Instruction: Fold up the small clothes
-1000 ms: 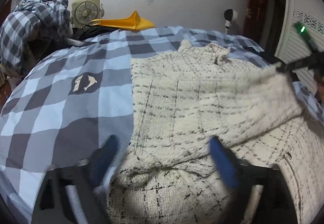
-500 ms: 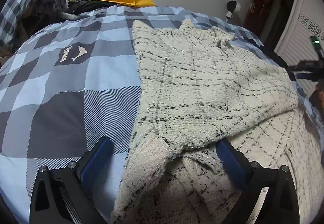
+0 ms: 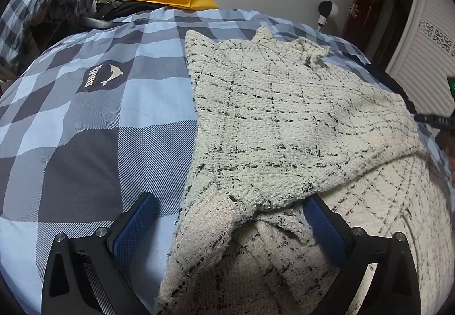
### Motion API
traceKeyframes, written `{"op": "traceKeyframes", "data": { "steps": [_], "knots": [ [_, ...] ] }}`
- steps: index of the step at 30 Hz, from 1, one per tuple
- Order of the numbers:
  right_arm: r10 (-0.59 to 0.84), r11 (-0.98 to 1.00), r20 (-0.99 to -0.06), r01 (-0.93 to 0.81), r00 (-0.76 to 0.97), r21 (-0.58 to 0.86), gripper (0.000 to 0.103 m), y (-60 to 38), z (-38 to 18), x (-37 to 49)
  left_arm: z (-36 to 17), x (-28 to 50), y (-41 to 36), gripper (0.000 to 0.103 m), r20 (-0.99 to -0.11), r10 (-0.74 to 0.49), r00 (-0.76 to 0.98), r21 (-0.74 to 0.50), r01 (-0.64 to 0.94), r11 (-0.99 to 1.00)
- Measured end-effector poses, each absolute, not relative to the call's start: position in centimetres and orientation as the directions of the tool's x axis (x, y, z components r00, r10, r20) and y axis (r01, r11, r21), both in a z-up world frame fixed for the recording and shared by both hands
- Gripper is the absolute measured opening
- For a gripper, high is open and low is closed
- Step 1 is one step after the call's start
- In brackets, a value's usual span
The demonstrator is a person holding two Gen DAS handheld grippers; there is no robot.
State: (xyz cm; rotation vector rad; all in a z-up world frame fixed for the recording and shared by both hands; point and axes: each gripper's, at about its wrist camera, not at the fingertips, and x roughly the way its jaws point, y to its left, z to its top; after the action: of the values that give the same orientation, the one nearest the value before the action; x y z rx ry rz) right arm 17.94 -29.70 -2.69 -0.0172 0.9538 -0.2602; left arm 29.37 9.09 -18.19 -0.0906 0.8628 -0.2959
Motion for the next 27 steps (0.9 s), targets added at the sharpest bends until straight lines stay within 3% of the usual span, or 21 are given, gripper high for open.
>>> {"op": "traceKeyframes", "data": {
  "steps": [3, 9, 13, 14, 15, 16, 20, 24, 27],
  "knots": [
    [-0.264, 0.961, -0.812, 0.216, 0.521, -0.173, 0.1, -31.3, -3.8, 17.2, -18.2, 29.4, 8.9, 0.103, -0.736, -0.288, 0.613, -0.193, 0.217, 0.957],
    [-0.084, 0.995, -0.867, 0.085, 0.491, -0.049, 0.1, -29.7, -3.5, 18.3, -18.2, 29.4, 8.8, 0.103, -0.736, -0.284, 0.615, -0.19, 0.216, 0.958],
    [-0.172, 0.983, -0.878, 0.014, 0.447, -0.185, 0.099, -25.7, -4.6, 20.4, -18.2, 29.4, 8.9, 0.103, -0.736, -0.284, 0.614, -0.19, 0.216, 0.958],
    [-0.176, 0.981, -0.873, 0.003, 0.455, -0.196, 0.096, -25.0, -4.6, 20.6, -18.2, 29.4, 8.9, 0.103, -0.736, -0.284, 0.614, -0.189, 0.216, 0.958],
    [-0.149, 0.984, -0.883, -0.019, 0.446, -0.176, 0.064, -24.5, -4.8, 20.8, -18.2, 29.4, 8.9, 0.103, -0.736, -0.284, 0.614, -0.189, 0.216, 0.958],
    [-0.099, 0.991, -0.898, -0.043, 0.43, -0.13, 0.019, -24.3, -5.0, 20.9, -18.2, 29.4, 8.9, 0.103, -0.736, -0.284, 0.614, -0.189, 0.216, 0.958],
    [-0.044, 0.999, -0.88, -0.006, 0.473, -0.054, 0.015, -25.5, -3.2, 19.5, -18.2, 29.4, 8.9, 0.103, -0.736, -0.284, 0.614, -0.189, 0.216, 0.958],
    [0.173, 0.96, -0.774, 0.071, 0.609, 0.271, 0.014, -30.4, 1.3, 15.0, -18.2, 29.4, 9.0, 0.103, -0.736, -0.285, 0.614, -0.19, 0.216, 0.958],
    [0.235, 0.909, -0.69, 0.097, 0.684, 0.405, 0.017, -32.8, 2.4, 11.9, -18.2, 29.4, 8.9, 0.103, -0.737, -0.285, 0.613, -0.191, 0.216, 0.958]
  ]
}}
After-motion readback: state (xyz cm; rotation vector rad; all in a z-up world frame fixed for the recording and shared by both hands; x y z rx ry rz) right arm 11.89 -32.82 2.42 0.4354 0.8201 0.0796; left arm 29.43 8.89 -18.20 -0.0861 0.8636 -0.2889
